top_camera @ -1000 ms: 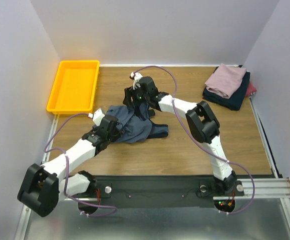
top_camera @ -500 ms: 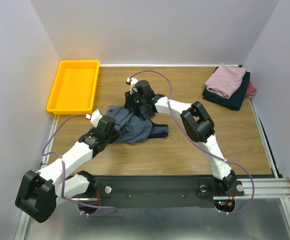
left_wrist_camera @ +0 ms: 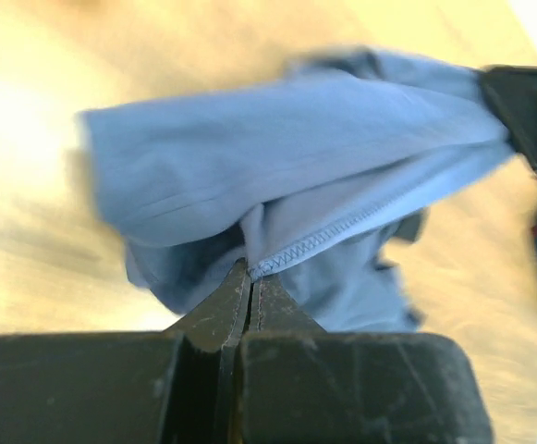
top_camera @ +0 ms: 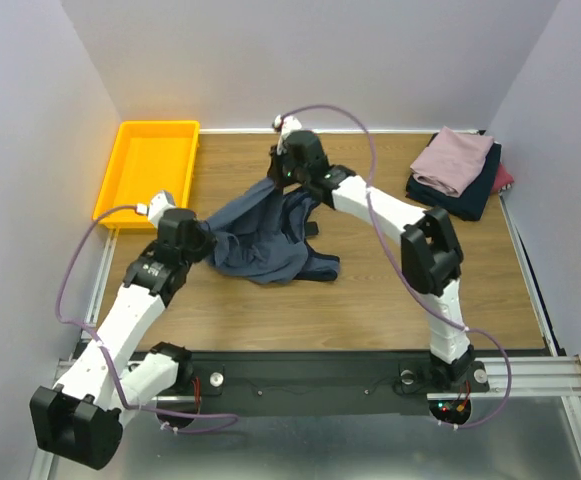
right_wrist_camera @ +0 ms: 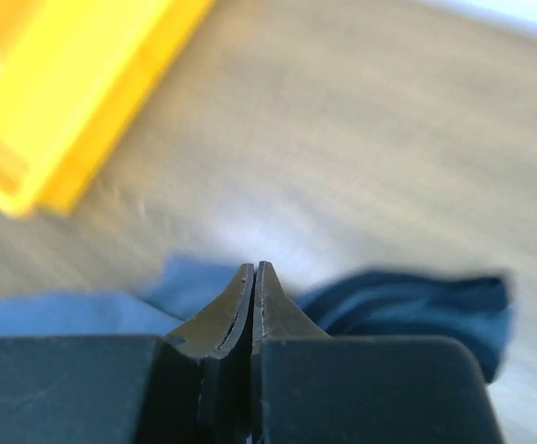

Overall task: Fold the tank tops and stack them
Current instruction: Flatten the tank top out

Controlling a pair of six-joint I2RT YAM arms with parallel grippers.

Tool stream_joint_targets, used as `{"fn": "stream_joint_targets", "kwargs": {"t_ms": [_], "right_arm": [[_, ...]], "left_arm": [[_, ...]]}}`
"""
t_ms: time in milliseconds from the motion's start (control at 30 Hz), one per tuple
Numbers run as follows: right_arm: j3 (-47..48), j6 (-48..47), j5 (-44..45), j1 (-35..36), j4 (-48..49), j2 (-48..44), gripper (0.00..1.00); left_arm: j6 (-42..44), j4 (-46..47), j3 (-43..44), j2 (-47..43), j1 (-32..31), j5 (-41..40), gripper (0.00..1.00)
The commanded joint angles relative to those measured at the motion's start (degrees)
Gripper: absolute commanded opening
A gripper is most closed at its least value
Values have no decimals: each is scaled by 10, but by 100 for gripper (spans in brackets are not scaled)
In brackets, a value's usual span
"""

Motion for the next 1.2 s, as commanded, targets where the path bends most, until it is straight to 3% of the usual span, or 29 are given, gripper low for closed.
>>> {"fn": "stream_joint_targets", "kwargs": {"t_ms": [0, 200, 500, 633, 833, 1033, 1133, 1167], "right_arm": [[62, -35, 138, -19, 3, -91, 0], [145, -80, 240, -36, -34, -120, 0], [261, -140, 334, -80, -47, -149, 0], [318, -152, 335, -96, -47, -152, 0], [398, -157, 303, -113, -43, -140, 1], [401, -149, 283, -127, -35, -150, 0], [271, -118, 258, -127, -35, -214, 1], [228, -97, 252, -127, -36, -257, 0]], "left_arm": [[74, -27, 100, -5, 38, 20, 0], [131, -47, 280, 36, 96, 28, 0], [127, -22, 559, 166, 168, 101, 0], [118, 0, 620, 213, 169, 121, 0], [117, 49, 746, 292, 168, 221, 0], [137, 50, 805, 318, 168, 222, 0], [118, 62, 702, 260, 165, 227, 0], [111, 84, 599, 240, 163, 223, 0]]}}
